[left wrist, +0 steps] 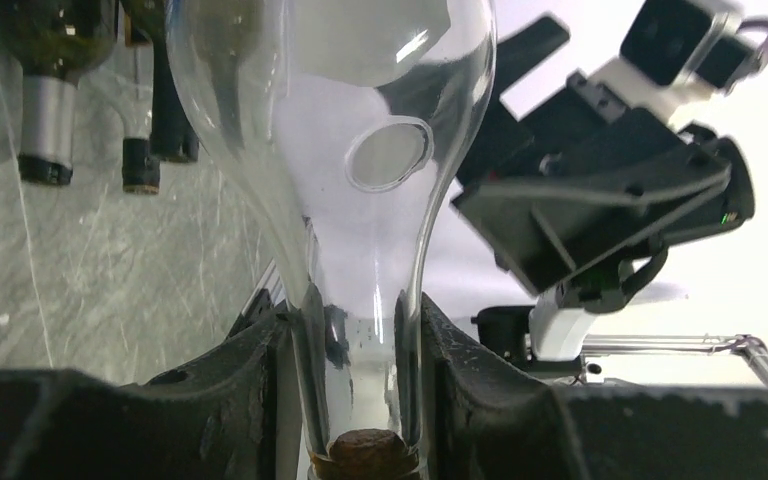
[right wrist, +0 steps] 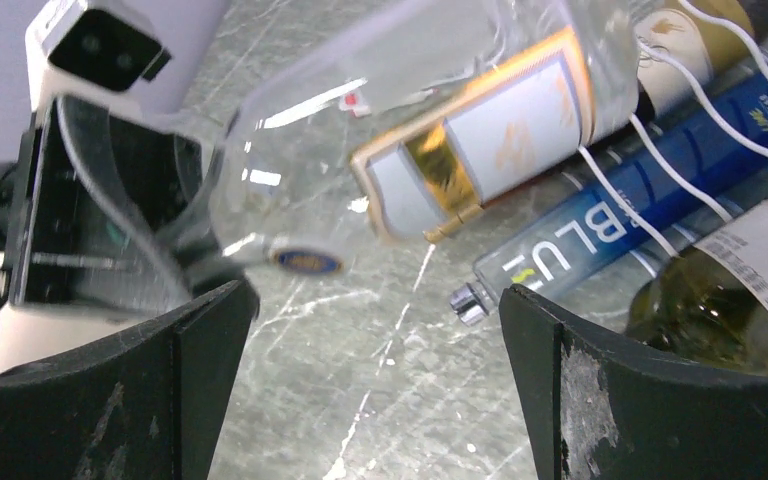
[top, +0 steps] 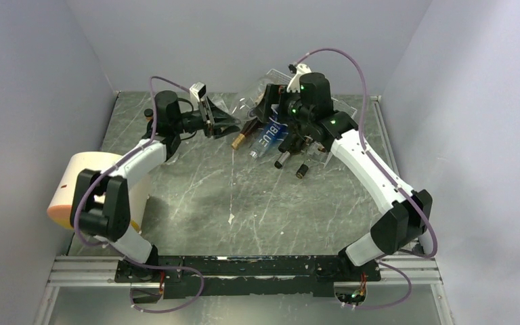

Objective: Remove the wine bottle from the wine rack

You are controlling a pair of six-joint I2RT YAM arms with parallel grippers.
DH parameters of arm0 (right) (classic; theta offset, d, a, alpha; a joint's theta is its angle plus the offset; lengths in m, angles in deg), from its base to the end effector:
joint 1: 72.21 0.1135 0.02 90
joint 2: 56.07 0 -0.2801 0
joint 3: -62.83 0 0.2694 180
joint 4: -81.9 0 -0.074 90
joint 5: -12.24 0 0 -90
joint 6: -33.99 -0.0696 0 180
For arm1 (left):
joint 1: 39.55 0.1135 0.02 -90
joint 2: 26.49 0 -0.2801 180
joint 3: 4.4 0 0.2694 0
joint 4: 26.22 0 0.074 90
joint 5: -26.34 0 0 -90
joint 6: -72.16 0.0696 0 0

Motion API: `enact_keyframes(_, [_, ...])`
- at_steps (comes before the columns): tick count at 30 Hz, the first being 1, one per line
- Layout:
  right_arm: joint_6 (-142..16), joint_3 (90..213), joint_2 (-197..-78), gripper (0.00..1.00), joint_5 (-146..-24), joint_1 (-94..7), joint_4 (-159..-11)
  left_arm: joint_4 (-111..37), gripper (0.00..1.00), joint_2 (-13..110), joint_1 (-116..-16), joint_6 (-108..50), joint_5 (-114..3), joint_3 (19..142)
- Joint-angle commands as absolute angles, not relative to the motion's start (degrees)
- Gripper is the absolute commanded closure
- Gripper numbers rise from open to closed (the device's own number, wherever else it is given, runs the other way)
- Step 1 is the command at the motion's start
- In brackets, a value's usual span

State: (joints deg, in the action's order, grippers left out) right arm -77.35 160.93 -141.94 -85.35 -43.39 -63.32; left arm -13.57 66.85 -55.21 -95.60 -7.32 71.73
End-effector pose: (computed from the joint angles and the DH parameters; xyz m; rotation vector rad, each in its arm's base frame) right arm 0.3418 0.1986 0.3951 -0.2217 2.0159 0.6950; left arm 0.3752 -0.1653 0.3045 -0.1707 2.0599 -1.9257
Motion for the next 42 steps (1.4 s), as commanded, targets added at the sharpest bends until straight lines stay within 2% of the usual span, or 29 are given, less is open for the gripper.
enact_keyframes(1, [-80.7, 164.1, -144.4, 0.00, -88.8, -43.7, -64.5, -8.0, 0.93, 57.0, -54.8, -89.1, -4.8, 69.2])
enact_keyframes(8, [-85.9, 156.4, -144.1, 0.00, -93.8, -41.6, -69.7, -22.9, 0.93, 44.8, -54.7, -81.1, -7.6, 62.6])
enact_keyframes(12, [-84.1, 151.7, -142.5, 0.00, -90.2, -37.4, -70.1, -36.9, 0.93, 37.8, -55.2, -75.0, -14.3, 59.8])
enact_keyframes(16, [-84.6, 148.0, -142.4, 0.00, -90.9, -34.8, -71.4, -44.7, 0.93, 31.1, -55.3, -73.3, -17.4, 54.1])
enact_keyframes(24, [-82.9, 146.5, -145.8, 0.00, -89.9, -27.1, -74.2, -63.2, 0.93, 21.2, -55.3, -68.4, -25.6, 50.9])
enact_keyframes(28, [-78.1, 145.6, -146.5, 0.00, -93.6, -26.1, -76.4, -75.2, 0.93, 20.0, -55.3, -62.9, -31.5, 52.9])
enact_keyframes(33, [-62.3, 141.0, -143.2, 0.00, -91.4, -20.8, -83.2, -84.9, 0.93, 20.8, -55.3, -56.5, -36.6, 56.4])
enact_keyframes(42, [-53.5, 140.8, -145.3, 0.00, -99.6, -17.5, -94.5, -98.6, 0.93, 30.8, -55.4, -43.1, -45.2, 69.8])
